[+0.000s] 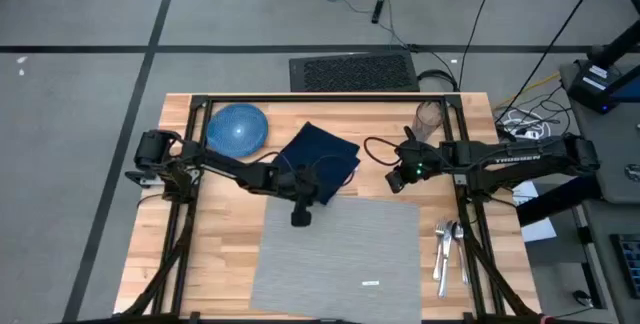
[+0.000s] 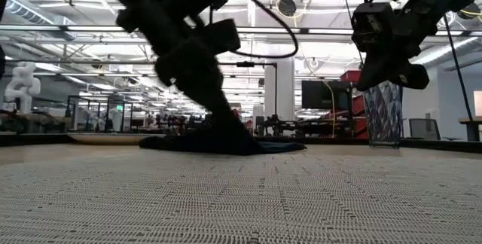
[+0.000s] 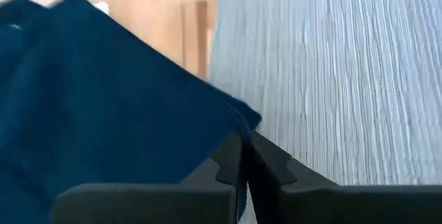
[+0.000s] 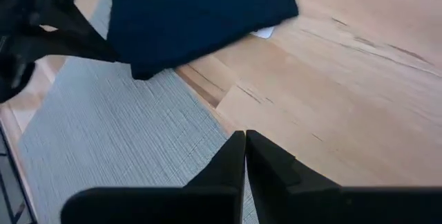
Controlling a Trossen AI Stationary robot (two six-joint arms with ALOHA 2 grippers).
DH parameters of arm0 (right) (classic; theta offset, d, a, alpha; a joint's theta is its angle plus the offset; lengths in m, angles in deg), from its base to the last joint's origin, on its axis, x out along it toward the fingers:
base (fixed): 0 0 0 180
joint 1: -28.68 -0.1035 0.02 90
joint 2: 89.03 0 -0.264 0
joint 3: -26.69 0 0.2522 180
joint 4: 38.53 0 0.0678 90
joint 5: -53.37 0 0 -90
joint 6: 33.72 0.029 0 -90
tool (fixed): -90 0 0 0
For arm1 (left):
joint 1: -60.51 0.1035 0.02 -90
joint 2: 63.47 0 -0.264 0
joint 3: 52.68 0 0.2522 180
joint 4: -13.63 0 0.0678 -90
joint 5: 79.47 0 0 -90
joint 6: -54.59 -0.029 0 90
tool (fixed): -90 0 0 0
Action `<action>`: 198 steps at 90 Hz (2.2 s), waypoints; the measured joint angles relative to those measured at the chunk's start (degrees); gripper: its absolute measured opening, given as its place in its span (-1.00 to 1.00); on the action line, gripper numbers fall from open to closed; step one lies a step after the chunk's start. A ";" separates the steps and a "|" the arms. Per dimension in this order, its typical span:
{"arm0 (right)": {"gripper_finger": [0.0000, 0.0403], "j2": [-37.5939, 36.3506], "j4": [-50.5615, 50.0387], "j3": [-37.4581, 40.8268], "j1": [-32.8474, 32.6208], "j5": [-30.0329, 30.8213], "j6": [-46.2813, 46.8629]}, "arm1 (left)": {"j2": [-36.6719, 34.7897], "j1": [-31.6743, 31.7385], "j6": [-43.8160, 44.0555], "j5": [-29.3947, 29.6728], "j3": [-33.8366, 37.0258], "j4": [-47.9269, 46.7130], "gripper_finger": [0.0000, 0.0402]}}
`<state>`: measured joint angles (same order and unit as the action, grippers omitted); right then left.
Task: Set table place
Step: Fold the dark blue napkin
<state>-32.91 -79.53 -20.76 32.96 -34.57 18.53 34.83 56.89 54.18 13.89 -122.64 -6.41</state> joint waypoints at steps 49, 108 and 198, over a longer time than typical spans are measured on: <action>-1.00 -0.20 2.24 -0.02 0.13 4.23 1.50 | -0.55 14.02 -13.97 20.00 -24.66 -31.36 -1.00; -1.00 -0.20 3.19 -0.07 0.35 7.17 3.04 | -8.24 24.87 11.80 35.17 -16.88 -55.73 -1.00; -1.00 19.79 13.16 -5.62 16.52 -8.67 -10.30 | -22.58 27.05 23.88 35.75 -2.44 -63.05 -1.00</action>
<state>-13.12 -66.37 -26.38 49.48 -43.24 8.23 12.25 83.94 78.06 49.64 -125.08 -69.46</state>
